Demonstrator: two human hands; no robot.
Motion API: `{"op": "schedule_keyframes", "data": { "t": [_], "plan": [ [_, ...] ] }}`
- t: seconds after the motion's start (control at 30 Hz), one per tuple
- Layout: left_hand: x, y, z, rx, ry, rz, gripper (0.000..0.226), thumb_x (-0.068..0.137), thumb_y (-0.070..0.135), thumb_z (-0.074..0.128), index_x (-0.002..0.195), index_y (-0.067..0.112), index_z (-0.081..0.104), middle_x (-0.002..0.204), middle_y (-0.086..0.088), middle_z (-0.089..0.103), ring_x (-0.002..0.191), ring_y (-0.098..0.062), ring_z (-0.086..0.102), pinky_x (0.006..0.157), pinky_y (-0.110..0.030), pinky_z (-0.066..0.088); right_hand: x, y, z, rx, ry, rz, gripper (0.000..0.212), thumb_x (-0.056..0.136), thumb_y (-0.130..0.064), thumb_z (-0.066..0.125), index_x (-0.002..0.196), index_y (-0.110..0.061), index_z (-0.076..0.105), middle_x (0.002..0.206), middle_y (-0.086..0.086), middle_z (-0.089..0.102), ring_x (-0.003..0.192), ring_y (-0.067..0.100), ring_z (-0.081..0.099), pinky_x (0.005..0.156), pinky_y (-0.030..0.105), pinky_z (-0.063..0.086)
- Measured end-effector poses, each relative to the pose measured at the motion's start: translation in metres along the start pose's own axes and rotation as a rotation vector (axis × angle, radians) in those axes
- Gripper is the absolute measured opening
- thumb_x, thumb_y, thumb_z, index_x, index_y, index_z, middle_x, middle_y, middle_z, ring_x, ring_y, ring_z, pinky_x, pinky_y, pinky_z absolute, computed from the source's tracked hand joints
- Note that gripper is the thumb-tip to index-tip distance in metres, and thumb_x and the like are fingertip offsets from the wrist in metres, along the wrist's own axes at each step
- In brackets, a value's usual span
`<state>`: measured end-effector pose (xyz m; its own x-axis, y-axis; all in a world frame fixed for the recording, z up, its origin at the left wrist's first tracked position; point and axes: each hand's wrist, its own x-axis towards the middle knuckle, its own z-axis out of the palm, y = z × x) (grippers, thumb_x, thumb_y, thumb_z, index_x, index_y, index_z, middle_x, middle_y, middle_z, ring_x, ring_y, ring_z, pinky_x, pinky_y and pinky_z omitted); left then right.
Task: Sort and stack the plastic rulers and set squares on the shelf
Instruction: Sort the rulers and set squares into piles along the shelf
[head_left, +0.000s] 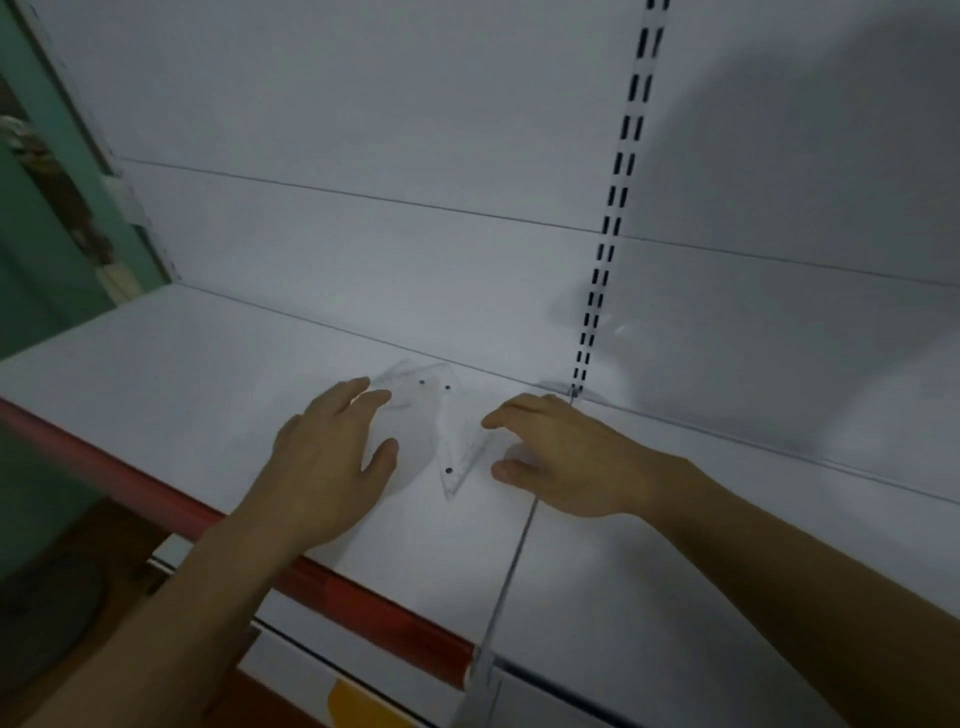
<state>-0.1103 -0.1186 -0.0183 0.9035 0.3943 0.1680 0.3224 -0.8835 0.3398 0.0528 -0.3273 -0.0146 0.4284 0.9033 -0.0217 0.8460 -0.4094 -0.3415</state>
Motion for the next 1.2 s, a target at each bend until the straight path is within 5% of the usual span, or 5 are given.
{"op": "schedule_keyframes", "data": {
  "t": [0.2,0.43,0.6,0.93,1.2],
  "plan": [
    [0.067,-0.019,-0.001,0.04,-0.092,-0.007,0.055,0.099,0.042,0.051,0.149,0.02,0.039,0.147,-0.004,0.046,0.131,-0.029,0.042,0.105,-0.049,0.04,0.06,-0.008,0.002,-0.117,-0.144,0.098,0.085,0.076,-0.075,0.06,0.146,-0.032,0.042,0.142,-0.004,0.044,0.132,0.022,0.037,0.111,0.044,0.036],
    [0.107,-0.024,0.017,0.128,-0.207,-0.069,0.047,0.094,0.048,0.057,0.133,0.022,0.052,0.136,-0.004,0.044,0.128,-0.029,0.04,0.098,-0.047,0.038,0.072,-0.004,-0.006,0.021,-0.128,0.19,0.065,0.07,-0.054,0.084,0.121,-0.023,0.059,0.116,-0.001,0.05,0.114,0.019,0.046,0.099,0.035,0.044],
    [0.12,-0.026,0.02,0.065,-0.183,-0.073,0.029,0.092,0.04,0.063,0.118,0.028,0.059,0.114,0.006,0.058,0.119,-0.022,0.052,0.099,-0.042,0.036,0.057,0.011,0.005,0.241,0.109,0.279,0.041,0.071,-0.039,0.088,0.1,-0.027,0.061,0.096,-0.008,0.057,0.088,0.009,0.055,0.076,0.022,0.045],
    [0.111,-0.026,0.022,-0.011,-0.067,0.027,0.016,0.092,0.028,0.066,0.107,0.028,0.062,0.094,0.01,0.058,0.1,-0.018,0.057,0.088,-0.036,0.035,0.034,0.029,0.011,0.507,0.304,0.279,0.006,0.09,-0.013,0.069,0.088,-0.016,0.074,0.08,-0.004,0.072,0.073,0.002,0.062,0.075,0.02,0.05],
    [0.1,-0.01,0.007,-0.313,0.078,0.044,0.007,0.09,0.029,0.071,0.096,0.025,0.072,0.083,0.009,0.065,0.076,-0.01,0.061,0.061,-0.021,0.046,0.019,0.024,0.005,0.771,0.336,0.314,0.016,0.102,-0.013,0.052,0.087,-0.013,0.059,0.071,0.0,0.07,0.068,0.015,0.06,0.072,0.03,0.05]
  ]
}}
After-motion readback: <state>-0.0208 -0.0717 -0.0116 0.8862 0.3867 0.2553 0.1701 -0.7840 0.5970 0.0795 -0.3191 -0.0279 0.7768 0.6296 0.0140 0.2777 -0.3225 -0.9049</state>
